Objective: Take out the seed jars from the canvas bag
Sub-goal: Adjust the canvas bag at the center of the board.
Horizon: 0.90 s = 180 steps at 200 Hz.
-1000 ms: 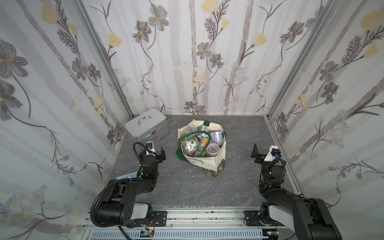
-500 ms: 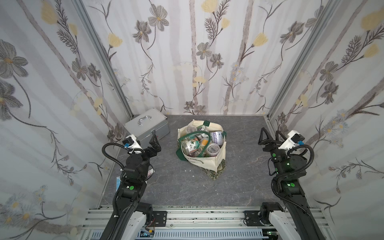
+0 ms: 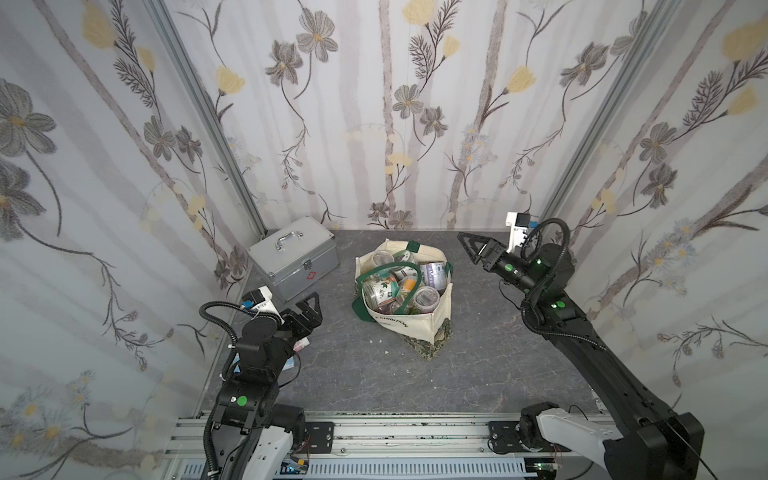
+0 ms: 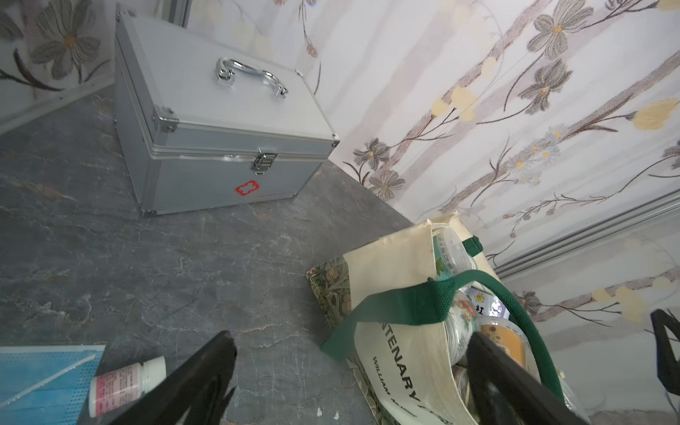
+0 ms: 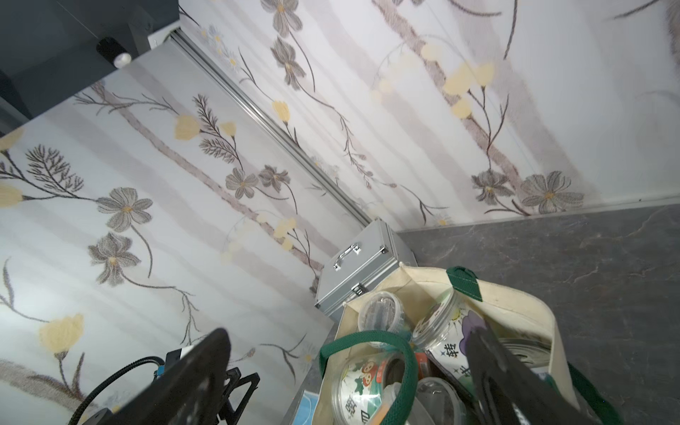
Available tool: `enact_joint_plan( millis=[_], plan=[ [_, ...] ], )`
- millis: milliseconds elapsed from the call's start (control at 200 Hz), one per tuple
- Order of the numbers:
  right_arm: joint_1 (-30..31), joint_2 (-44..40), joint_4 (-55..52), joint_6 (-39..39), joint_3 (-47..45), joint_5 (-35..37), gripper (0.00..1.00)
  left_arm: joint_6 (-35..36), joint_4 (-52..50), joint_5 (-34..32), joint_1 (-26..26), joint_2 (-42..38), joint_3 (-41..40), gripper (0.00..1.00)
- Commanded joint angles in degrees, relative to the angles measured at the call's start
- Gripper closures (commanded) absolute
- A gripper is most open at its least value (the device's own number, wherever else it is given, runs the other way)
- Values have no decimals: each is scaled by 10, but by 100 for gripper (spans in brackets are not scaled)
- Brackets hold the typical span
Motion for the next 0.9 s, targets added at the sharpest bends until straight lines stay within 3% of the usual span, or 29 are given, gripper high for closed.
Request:
enact_joint_plan(
  millis=[0, 350, 580, 894],
  plan=[
    [32, 54, -91, -32, 61, 5, 5, -32, -29, 44, 1, 31, 12, 0],
    [115, 230, -307, -103, 252, 82, 20, -46, -30, 157, 0, 119, 1, 0],
    [142, 269, -359, -121, 290, 101, 19, -45, -6, 213, 1, 151, -13, 0],
    [163, 293, -366, -122, 298, 75, 19, -43, 5, 230, 1, 154, -28, 0]
  ],
)
